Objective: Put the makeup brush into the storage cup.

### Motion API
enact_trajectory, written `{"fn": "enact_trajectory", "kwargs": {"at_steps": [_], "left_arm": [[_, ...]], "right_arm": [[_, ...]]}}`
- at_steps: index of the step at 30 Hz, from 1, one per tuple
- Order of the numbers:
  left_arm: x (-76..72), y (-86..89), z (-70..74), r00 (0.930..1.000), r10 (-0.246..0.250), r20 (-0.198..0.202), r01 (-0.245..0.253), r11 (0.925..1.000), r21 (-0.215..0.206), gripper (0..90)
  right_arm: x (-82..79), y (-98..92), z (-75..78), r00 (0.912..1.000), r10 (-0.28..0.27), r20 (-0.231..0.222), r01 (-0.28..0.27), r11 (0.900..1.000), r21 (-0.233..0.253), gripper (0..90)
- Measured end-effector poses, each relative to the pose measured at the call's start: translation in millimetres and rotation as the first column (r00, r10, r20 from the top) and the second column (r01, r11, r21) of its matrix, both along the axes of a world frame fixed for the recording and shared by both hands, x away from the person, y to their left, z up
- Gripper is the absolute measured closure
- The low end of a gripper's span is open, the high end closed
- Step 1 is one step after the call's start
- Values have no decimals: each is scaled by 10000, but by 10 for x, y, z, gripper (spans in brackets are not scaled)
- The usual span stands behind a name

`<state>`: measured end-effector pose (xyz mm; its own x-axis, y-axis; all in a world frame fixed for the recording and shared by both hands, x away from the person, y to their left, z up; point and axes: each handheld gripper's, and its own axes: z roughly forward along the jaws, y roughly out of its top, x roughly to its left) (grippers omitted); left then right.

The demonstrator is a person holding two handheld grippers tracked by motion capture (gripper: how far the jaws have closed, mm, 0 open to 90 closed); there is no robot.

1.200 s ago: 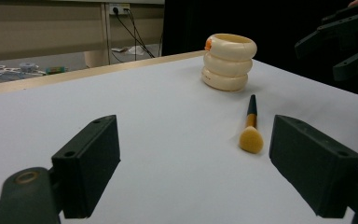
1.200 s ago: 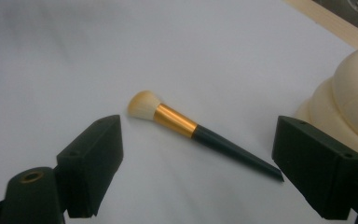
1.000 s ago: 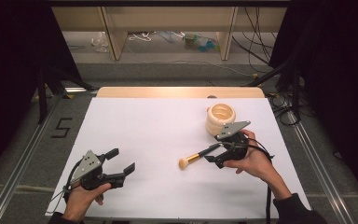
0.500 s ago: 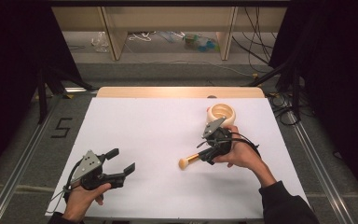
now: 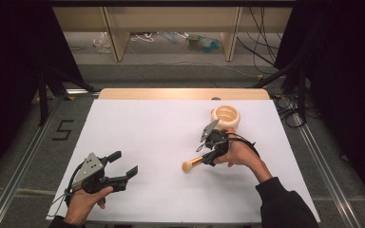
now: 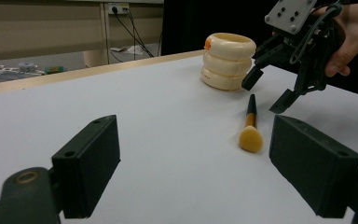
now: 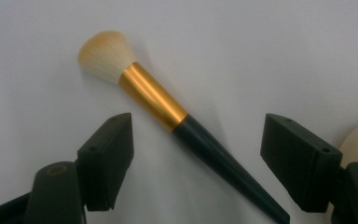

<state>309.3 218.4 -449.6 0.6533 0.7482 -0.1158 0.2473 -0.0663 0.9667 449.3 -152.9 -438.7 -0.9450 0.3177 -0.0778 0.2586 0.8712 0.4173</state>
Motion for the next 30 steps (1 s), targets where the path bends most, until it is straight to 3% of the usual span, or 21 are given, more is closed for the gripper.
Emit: {"fn": "enact_trajectory", "kwargs": {"at_steps": [10,18,30], "left_arm": [[5,0,-1,10000,-71,56,72,10000,-57,162],[-1,-2,1,10000,-14,-7,14,10000,-4,162],[-2,2,6,10000,-8,11,8,10000,-9,162]], "right_arm": [[91,40,-89,9991,384,-183,-393,9978,-527,302],[129,10,-117,9989,368,-278,-387,9968,-697,319],[160,54,-164,9960,764,-466,-808,9915,-1016,384]]}}
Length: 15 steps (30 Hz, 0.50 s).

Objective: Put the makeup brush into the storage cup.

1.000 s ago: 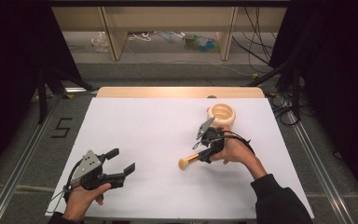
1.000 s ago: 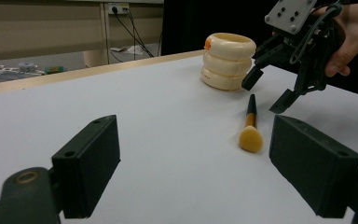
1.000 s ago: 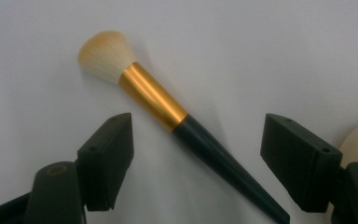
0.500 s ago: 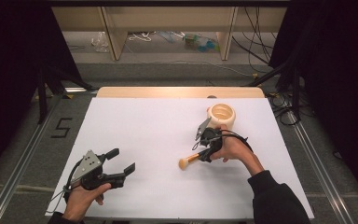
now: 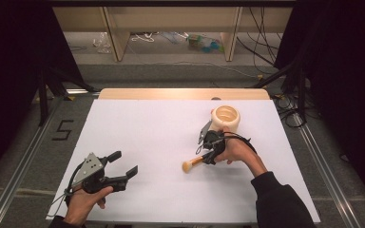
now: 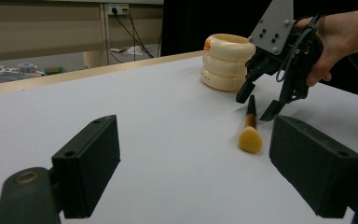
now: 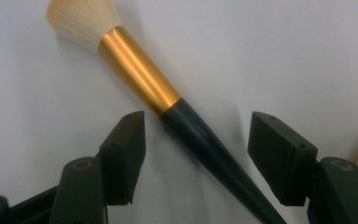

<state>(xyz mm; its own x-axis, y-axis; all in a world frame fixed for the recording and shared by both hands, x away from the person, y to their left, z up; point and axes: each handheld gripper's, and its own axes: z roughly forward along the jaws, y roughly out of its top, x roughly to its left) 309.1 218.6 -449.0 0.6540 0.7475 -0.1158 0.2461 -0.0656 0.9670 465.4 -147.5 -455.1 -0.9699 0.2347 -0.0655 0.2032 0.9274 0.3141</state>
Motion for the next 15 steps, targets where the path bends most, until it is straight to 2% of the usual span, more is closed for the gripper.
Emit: {"fn": "enact_trajectory", "kwargs": {"at_steps": [15], "left_arm": [[-1,-2,1,10000,-10,10,10,10000,-15,163]], "right_arm": [[6,31,-41,9997,157,-176,-163,9994,-320,462]]}}
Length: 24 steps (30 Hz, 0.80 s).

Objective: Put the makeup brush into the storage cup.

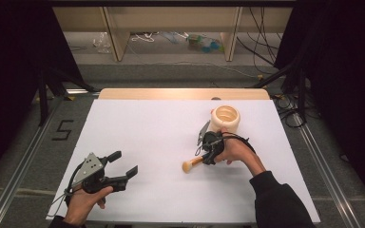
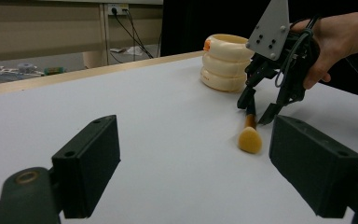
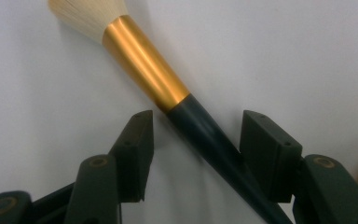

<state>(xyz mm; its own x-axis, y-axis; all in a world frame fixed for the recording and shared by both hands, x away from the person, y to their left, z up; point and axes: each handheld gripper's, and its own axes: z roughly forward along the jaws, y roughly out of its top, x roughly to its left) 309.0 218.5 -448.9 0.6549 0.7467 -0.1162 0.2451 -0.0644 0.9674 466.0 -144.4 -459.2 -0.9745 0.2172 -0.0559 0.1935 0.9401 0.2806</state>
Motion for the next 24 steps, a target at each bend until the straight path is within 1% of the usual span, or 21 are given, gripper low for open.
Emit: {"fn": "enact_trajectory", "kwargs": {"at_steps": [2,7,8,9,10,11,12,14,15,17,18,24], "left_arm": [[-1,1,1,10000,-1,2,1,10000,-6,162],[-1,-1,1,10000,-2,9,2,10000,-27,162],[-1,-1,2,10000,-6,11,6,10000,-28,162],[-2,0,2,10000,-4,9,4,10000,-21,162],[-1,0,2,10000,-5,11,5,10000,-26,163],[-1,0,2,10000,0,5,0,10000,-31,162],[-2,0,2,10000,-1,6,1,10000,-32,162],[-2,-2,2,10000,-9,5,9,10000,-40,163],[-2,-3,2,10000,-9,0,9,10000,-43,162],[-3,-3,2,10000,-6,3,6,10000,-47,163],[-3,-2,3,10000,-5,10,5,10000,-45,162],[-1,3,6,10000,-23,57,23,10000,-11,163]], "right_arm": [[3,-2,6,9999,-2,-149,1,10000,-34,499],[-7,11,7,9999,31,-132,-33,9999,-129,520],[-13,20,9,9999,58,-163,-60,9999,-128,544],[-13,20,9,9999,58,-163,-60,9999,-128,544],[-9,20,7,9996,178,-197,-180,9998,-126,553],[-18,23,10,9997,124,-213,-127,9998,-151,576],[-18,23,10,9997,124,-213,-127,9998,-151,576],[-23,29,11,9993,202,-299,-208,9996,-207,605],[-26,36,12,9993,146,-337,-152,9997,-202,618],[-27,37,12,9994,133,-323,-139,9997,-193,621],[-25,40,15,9990,166,-412,-177,9995,-264,623],[-26,63,21,9989,99,-461,-118,9991,-406,659]]}}
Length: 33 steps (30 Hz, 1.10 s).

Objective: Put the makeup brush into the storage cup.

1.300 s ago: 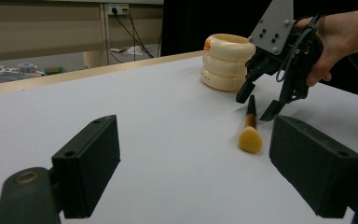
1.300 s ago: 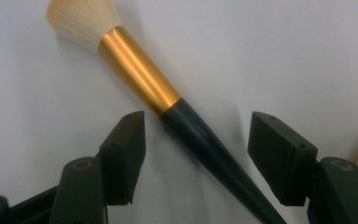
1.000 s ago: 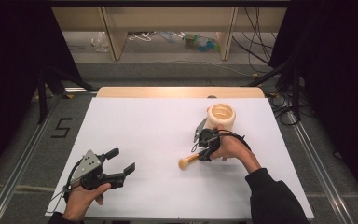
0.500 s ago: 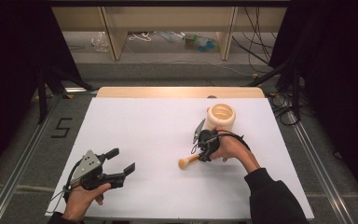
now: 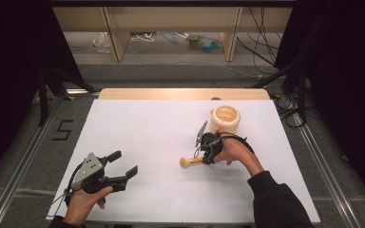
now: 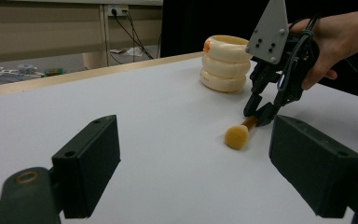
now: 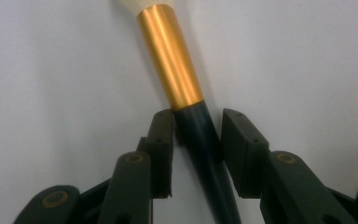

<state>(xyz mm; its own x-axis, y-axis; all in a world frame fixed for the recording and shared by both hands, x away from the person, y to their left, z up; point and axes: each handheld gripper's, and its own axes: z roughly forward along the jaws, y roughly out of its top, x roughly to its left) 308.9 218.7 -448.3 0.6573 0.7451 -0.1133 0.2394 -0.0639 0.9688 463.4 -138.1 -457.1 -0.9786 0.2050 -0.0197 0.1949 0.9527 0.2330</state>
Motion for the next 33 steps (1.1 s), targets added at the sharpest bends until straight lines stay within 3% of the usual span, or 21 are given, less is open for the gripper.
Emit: {"fn": "enact_trajectory", "kwargs": {"at_steps": [33], "left_arm": [[-4,-9,1,10000,-8,-28,8,10000,-8,164]], "right_arm": [[-51,75,12,10000,-28,79,31,9990,-453,743]]}}
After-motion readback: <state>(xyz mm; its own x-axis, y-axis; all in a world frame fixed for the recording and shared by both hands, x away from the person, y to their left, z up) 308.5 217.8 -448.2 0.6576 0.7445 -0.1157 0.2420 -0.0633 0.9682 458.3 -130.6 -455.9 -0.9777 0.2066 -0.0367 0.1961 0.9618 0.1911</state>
